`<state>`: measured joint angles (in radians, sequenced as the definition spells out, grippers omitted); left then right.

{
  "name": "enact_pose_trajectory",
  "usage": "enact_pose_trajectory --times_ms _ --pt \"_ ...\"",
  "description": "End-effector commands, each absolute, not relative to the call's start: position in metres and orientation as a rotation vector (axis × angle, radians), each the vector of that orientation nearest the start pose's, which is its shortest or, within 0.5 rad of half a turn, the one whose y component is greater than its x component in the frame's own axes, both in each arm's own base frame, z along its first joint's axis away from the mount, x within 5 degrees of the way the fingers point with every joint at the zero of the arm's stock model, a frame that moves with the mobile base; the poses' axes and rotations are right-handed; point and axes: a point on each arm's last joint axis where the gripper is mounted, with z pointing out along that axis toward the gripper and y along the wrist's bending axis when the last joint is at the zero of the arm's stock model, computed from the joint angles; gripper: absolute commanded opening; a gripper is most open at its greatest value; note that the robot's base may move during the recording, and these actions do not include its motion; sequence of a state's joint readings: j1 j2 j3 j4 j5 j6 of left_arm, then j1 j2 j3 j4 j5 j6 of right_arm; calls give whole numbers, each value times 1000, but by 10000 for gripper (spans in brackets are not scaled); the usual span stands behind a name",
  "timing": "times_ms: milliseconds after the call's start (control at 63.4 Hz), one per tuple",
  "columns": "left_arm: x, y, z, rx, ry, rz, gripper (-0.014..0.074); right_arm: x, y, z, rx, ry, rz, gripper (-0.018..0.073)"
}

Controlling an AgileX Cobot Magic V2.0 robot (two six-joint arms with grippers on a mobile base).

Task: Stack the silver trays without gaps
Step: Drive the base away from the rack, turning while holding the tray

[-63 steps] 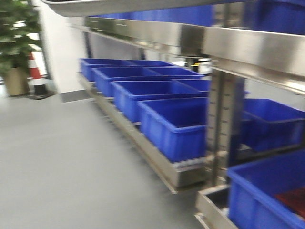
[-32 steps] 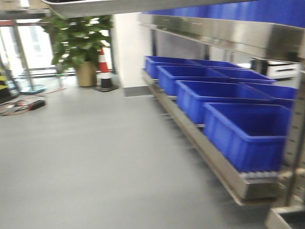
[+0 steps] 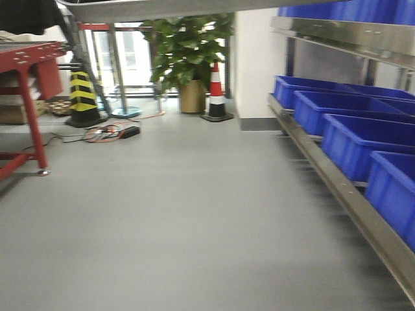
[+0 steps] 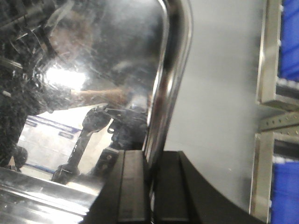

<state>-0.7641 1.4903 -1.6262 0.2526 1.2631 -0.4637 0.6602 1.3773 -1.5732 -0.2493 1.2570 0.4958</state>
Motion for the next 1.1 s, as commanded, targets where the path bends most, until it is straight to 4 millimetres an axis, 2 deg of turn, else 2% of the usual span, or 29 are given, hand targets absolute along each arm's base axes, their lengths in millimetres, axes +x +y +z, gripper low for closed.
enact_pose_trajectory --times_ms 0,1089 --pt "217 -189 424 433 2521 -183 -43 218 150 448 -242 2368 264 60" --pt "217 -189 425 433 2520 -186 -43 218 150 448 -242 2368 264 60"
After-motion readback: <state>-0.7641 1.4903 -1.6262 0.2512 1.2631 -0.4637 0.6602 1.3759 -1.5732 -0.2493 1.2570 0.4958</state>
